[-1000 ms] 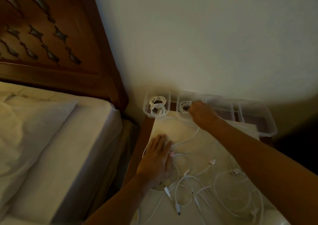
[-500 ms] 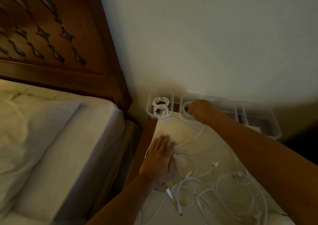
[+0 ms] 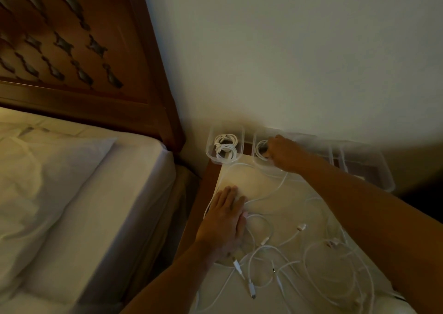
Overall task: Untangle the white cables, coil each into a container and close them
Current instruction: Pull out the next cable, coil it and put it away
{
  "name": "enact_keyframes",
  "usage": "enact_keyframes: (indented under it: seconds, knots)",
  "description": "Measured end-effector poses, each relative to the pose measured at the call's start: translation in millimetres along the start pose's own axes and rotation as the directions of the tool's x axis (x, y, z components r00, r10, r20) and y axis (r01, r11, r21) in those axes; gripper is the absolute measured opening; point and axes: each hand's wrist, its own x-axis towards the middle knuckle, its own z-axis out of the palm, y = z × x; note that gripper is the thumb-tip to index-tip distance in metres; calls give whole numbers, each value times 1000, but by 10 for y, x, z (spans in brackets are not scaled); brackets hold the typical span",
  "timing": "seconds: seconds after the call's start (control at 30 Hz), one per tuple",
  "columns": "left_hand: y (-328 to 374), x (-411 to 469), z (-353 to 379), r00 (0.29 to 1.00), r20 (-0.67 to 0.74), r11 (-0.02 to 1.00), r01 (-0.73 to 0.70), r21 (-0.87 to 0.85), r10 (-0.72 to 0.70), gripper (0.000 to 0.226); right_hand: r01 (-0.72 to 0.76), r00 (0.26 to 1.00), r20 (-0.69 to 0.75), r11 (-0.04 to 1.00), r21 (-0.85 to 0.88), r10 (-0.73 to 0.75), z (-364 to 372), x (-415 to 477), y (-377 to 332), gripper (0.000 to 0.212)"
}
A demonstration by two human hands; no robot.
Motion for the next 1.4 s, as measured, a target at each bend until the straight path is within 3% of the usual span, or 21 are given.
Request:
enact_keyframes:
  seconds: [0.23, 0.5, 0.67, 0.73, 0.8, 0.93, 1.07, 1.17, 1.23, 1.27, 1.3, 1.4]
  knots:
    - [-10, 9, 11, 1000, -5, 1000, -3, -9, 3, 51, -94, 996, 16, 992, 84, 93, -117, -25, -15, 20]
    - [-18, 2, 20, 1000, 3, 1000, 0, 0, 0, 51, -64, 998, 8, 968, 242, 64, -226, -170, 47, 19]
    - [3, 4, -8, 1000, 7, 1000, -5, -16, 5, 53, -86, 974, -177, 951, 299, 143, -316, -621, -70, 28]
    - [6, 4, -8, 1000, 2, 1000, -3, -17, 3, 56, 21, 978, -209, 982, 185, 19, -243, -946, -195, 30]
    - [26, 4, -28, 1000, 11, 1000, 5, -17, -4, 62, 73, 988, -139, 996, 43, -66, -117, -1182, -270, 36]
    - [33, -5, -50, 999, 35, 1000, 2, -10, -1, 58, -43, 996, -76, 997, -58, 38, -2, -1333, -329, 28]
    - [102, 60, -237, 999, 7, 998, -43, -48, 43, 42, -72, 962, -263, 997, 2, 70, -185, -1459, -469, 11]
    - [311, 158, -524, 989, -121, 994, -88, -60, 80, 48, -93, 862, -478, 979, 181, 170, -443, -1678, -546, 15]
    - [487, 205, -781, 993, -119, 988, -33, -151, 15, 41, -110, 819, -532, 968, 225, 216, -690, -1840, -559, 14]
    - [610, 208, -967, 993, -105, 959, 23, -282, -55, 30, -124, 801, -547, 961, 246, 243, -817, -1927, -545, 19]
    - [708, 211, -1150, 989, -80, 888, 75, -454, -124, 17, -139, 777, -570, 956, 258, 267, -942, -2012, -530, 28]
    - [914, 205, -1766, 969, -135, 647, 31, -762, -205, 25, -209, 689, -665, 958, 198, 288, -1271, -2274, -495, 35]
